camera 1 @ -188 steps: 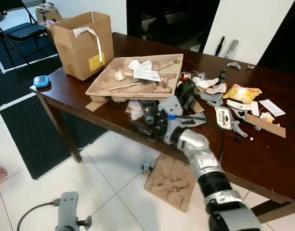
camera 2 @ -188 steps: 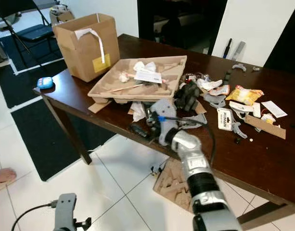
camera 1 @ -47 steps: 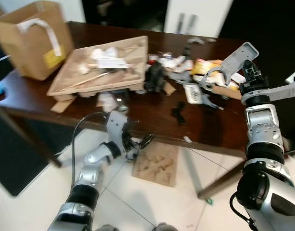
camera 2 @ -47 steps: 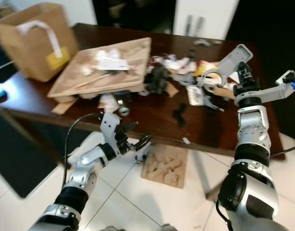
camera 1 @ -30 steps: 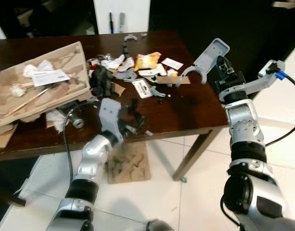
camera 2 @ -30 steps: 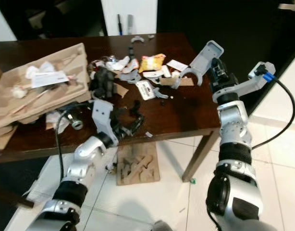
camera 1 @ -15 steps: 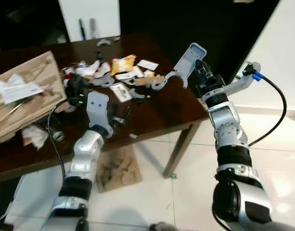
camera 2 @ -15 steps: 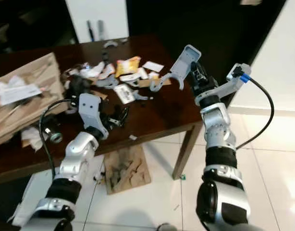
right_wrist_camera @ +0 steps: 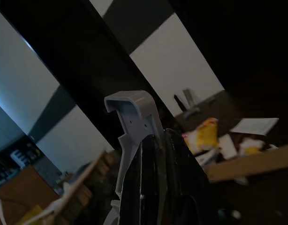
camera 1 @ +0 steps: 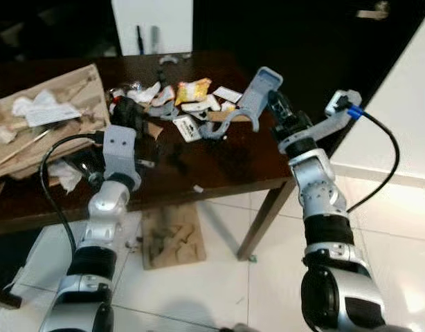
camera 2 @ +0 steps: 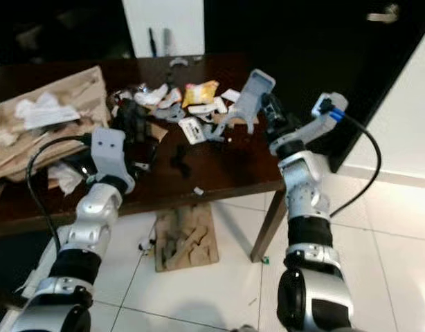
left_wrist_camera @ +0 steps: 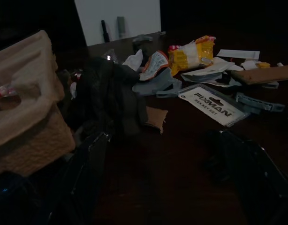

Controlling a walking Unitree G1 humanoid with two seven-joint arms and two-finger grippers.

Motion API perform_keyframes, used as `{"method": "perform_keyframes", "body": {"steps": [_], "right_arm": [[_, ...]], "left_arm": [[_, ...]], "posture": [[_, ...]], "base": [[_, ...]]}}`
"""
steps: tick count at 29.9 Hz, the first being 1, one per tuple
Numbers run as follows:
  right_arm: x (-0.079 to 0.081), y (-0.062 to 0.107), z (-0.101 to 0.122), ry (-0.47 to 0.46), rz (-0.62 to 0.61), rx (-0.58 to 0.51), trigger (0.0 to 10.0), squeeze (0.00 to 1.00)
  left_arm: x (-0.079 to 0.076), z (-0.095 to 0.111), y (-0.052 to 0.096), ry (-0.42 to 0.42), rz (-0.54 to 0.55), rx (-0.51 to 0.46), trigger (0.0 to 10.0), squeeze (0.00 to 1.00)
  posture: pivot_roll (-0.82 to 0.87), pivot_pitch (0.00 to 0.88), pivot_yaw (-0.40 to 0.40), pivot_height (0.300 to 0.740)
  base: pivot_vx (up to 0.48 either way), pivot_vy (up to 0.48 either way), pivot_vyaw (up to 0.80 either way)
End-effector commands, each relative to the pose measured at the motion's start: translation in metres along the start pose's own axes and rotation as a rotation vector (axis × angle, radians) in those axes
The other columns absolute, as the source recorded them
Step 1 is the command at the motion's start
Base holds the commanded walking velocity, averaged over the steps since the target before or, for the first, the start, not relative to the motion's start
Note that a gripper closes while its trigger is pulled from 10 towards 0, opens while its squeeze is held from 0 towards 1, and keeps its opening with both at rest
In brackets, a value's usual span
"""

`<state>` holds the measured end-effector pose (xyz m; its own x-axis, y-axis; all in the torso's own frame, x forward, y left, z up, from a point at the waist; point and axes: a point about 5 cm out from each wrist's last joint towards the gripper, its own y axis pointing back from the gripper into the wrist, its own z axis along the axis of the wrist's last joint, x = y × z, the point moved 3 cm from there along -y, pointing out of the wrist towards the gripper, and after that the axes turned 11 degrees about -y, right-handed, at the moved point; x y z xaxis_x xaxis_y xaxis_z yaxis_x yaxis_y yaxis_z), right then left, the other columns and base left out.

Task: Picking trash to rubbish bin

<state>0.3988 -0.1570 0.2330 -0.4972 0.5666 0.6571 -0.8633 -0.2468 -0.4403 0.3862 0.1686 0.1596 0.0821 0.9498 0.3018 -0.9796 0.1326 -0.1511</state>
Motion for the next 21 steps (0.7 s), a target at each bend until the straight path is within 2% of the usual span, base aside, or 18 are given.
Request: {"method": "perform_keyframes", "body": {"steps": [1, 4, 10, 12, 14, 17, 21], "right_arm": [[0.0, 0.006, -0.009, 0.075, -0.013, 0.05, 10.0, 0.0], [0.0, 0.009, -0.019, 0.12, -0.023, 0.095, 10.0, 0.0], [0.001, 0.015, -0.026, 0.116, -0.023, 0.115, 10.0, 0.0], [0.001, 0.023, -0.029, 0.114, -0.027, 0.132, 10.0, 0.0], [0.001, 0.023, -0.029, 0.114, -0.027, 0.132, 10.0, 0.0], [0.001, 0.031, -0.028, 0.125, -0.038, 0.146, 10.0, 0.0], [0.001, 0.037, -0.023, 0.132, -0.052, 0.143, 10.0, 0.0]], "left_arm": [[0.007, -0.004, -0.002, -0.033, 0.011, 0.036, 10.0, 0.0], [0.008, -0.005, -0.002, -0.029, 0.011, 0.039, 10.0, 0.0], [0.003, -0.002, -0.005, -0.027, -0.019, 0.031, 10.0, 0.0], [0.003, 0.0, -0.009, -0.032, -0.03, 0.04, 10.0, 0.0], [0.003, 0.0, -0.009, -0.032, -0.03, 0.04, 10.0, 0.0], [0.01, -0.003, -0.013, -0.033, -0.008, 0.083, 10.0, 0.0], [0.019, -0.002, -0.02, -0.013, 0.01, 0.098, 10.0, 0.0]], "posture": [[0.11, 0.128, -0.012, 0.74], [0.11, 0.147, -0.014, 0.74], [0.1, 0.194, -0.017, 0.74], [0.09, 0.241, -0.018, 0.74], [0.09, 0.241, -0.018, 0.74], [0.06, 0.29, -0.019, 0.74], [0.05, 0.313, -0.018, 0.74]], "base": [[0.0, 0.0, 0.0], [0.0, 0.0, 0.0], [0.0, 0.0, 0.0], [0.0, 0.0, 0.0], [0.0, 0.0, 0.0], [0.0, 0.0, 0.0], [0.0, 0.0, 0.0]]}}
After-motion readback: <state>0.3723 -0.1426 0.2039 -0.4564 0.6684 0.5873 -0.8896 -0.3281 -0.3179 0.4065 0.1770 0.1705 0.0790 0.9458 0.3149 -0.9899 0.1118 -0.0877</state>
